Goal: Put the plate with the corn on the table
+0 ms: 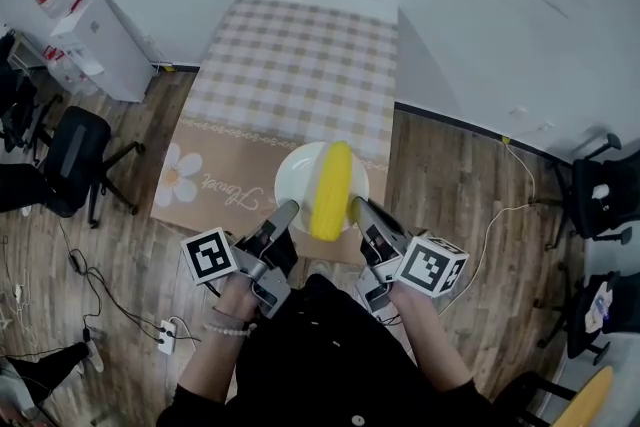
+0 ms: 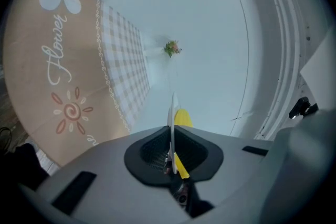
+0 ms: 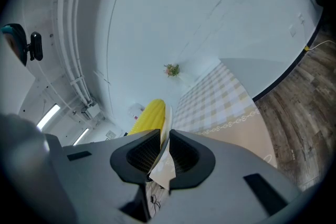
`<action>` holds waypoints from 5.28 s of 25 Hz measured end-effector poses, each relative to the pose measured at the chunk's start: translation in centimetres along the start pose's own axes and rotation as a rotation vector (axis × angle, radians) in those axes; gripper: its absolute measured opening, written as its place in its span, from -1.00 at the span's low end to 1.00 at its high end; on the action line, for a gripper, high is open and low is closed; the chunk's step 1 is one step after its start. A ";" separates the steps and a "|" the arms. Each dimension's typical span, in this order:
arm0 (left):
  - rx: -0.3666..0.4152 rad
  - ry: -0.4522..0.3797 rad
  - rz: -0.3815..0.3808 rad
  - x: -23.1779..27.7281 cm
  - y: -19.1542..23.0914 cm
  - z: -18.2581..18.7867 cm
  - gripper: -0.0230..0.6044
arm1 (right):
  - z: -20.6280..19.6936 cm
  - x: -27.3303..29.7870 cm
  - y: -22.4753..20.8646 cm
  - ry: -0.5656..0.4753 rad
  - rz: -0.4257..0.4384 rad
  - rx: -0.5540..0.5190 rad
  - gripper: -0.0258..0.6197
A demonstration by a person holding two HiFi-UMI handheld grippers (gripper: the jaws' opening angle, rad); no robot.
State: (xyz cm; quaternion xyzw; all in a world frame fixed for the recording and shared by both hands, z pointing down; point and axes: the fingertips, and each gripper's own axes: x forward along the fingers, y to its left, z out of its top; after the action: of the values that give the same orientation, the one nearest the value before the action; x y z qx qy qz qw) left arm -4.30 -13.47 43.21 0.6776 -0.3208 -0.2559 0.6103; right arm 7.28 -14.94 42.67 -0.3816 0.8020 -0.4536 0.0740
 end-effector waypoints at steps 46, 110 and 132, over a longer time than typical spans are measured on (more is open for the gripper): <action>0.038 0.190 0.171 9.3 11.6 8.2 -0.85 | 0.8 11.0 -11.5 0.035 -0.246 0.084 -0.67; 0.216 0.507 0.477 12.1 19.4 7.6 -0.42 | -3.9 13.6 -19.3 0.253 -0.496 0.063 -0.58; 0.279 0.593 0.535 11.7 20.5 8.8 -0.68 | -2.3 14.2 -19.9 0.357 -0.540 -0.135 -0.50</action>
State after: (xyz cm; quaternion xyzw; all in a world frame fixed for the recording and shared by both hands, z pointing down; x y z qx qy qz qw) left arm -5.52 -29.06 62.99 0.6910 -0.3273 0.1635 0.6234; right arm 7.15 -28.95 62.86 -0.4992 0.7003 -0.4622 -0.2160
